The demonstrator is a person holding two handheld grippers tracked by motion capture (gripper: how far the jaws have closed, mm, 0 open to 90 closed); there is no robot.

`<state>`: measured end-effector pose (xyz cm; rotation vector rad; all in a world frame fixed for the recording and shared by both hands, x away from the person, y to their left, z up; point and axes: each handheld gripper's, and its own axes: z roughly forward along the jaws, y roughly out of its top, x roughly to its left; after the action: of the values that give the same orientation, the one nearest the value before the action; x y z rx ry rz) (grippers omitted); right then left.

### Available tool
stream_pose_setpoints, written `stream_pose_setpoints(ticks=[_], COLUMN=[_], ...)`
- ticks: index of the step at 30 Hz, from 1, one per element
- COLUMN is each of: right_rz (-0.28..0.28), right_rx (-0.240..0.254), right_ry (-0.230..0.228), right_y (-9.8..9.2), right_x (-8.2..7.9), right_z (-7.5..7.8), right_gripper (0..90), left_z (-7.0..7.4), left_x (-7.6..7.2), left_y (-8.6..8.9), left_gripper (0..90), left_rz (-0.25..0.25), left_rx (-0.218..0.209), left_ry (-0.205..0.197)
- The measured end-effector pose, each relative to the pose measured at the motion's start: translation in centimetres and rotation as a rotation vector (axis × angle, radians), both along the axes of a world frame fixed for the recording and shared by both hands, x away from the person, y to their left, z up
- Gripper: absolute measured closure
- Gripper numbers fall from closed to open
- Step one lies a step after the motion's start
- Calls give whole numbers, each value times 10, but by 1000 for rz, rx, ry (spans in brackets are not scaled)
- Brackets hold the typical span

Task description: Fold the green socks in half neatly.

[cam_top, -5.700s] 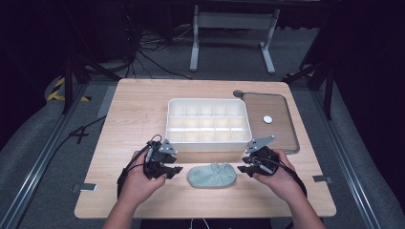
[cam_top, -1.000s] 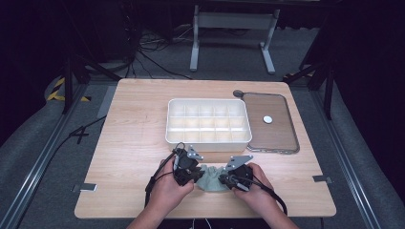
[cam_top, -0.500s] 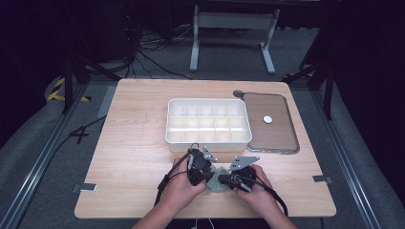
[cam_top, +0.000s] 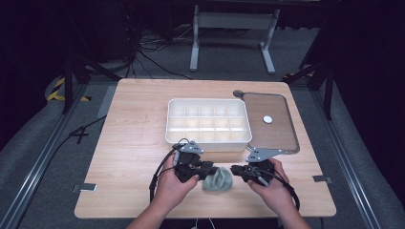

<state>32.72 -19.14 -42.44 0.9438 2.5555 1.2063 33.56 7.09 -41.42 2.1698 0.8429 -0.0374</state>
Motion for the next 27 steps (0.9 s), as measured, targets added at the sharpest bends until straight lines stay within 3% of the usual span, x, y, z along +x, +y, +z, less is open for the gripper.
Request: stream_pose_setpoints(ticks=[3,6,9,11,15,20,23,25,27], right_rz=[-3,11,17,30,49,88,93,93,85], right_rx=[-6,-15,-11,-8,4,-15,-32,-41,-58], right_ry=[11,30,30,22,5,7,15,26,32], right_y=[-2,2,3,4,11,27,34,35,35], right_x=[1,1,0,-1,-4,-6,-3,-2,1], right_z=[0,-3,-3,-2,0,-10,-22,-27,-34], right_gripper=[850,850,850,849,849,828,827,834,842], left_z=[-11,-18,-26,-35,-44,-44,-42,-40,-34], left_x=[-4,-9,-9,-8,-8,-9,-9,-9,-8], left_y=[-10,-25,-32,-38,-44,-45,-44,-41,-36], left_gripper=[849,898,899,899,900,899,881,862,851], left_rz=[-37,-85,-83,-80,-83,-71,-91,-111,-103], left_rx=[82,112,89,99,105,102,107,81,62], left_ry=[24,25,52,80,87,82,91,110,101])
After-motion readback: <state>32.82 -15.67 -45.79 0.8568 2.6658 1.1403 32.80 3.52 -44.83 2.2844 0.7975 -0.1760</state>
